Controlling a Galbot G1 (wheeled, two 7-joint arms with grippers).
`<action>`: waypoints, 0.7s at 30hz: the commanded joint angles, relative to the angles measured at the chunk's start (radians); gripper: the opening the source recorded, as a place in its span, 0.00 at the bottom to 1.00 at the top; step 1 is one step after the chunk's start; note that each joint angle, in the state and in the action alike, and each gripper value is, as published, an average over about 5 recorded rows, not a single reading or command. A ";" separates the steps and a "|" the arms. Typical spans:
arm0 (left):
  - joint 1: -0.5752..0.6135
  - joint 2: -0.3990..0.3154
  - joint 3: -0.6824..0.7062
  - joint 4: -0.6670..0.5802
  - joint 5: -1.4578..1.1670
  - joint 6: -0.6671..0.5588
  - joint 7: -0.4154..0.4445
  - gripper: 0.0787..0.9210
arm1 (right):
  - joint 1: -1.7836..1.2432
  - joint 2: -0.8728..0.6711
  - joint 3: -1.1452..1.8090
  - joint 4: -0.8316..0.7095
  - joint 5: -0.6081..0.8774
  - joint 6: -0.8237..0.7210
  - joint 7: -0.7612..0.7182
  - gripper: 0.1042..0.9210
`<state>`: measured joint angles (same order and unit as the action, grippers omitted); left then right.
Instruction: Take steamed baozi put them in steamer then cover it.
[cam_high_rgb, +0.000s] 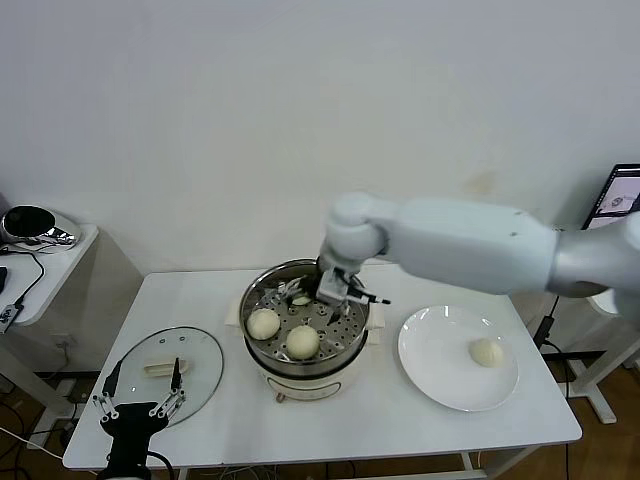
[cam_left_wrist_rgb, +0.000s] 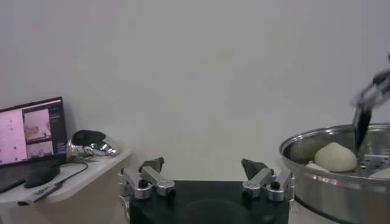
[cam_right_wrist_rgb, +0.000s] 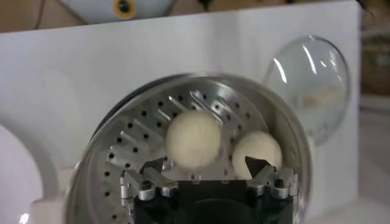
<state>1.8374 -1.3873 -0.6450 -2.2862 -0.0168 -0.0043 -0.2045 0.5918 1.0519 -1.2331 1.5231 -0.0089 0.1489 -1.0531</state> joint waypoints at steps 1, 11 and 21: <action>-0.004 0.003 0.007 0.003 0.002 0.002 0.001 0.88 | 0.031 -0.288 0.066 0.072 0.100 -0.351 -0.065 0.88; -0.012 0.016 0.029 0.011 0.009 0.001 0.002 0.88 | -0.233 -0.598 0.230 0.075 -0.036 -0.434 -0.047 0.88; -0.006 0.021 0.036 0.021 0.019 0.001 0.002 0.88 | -0.693 -0.643 0.595 -0.050 -0.227 -0.338 -0.084 0.88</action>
<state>1.8314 -1.3665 -0.6115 -2.2661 0.0013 -0.0037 -0.2022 0.2180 0.5296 -0.8894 1.5266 -0.1155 -0.1744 -1.1160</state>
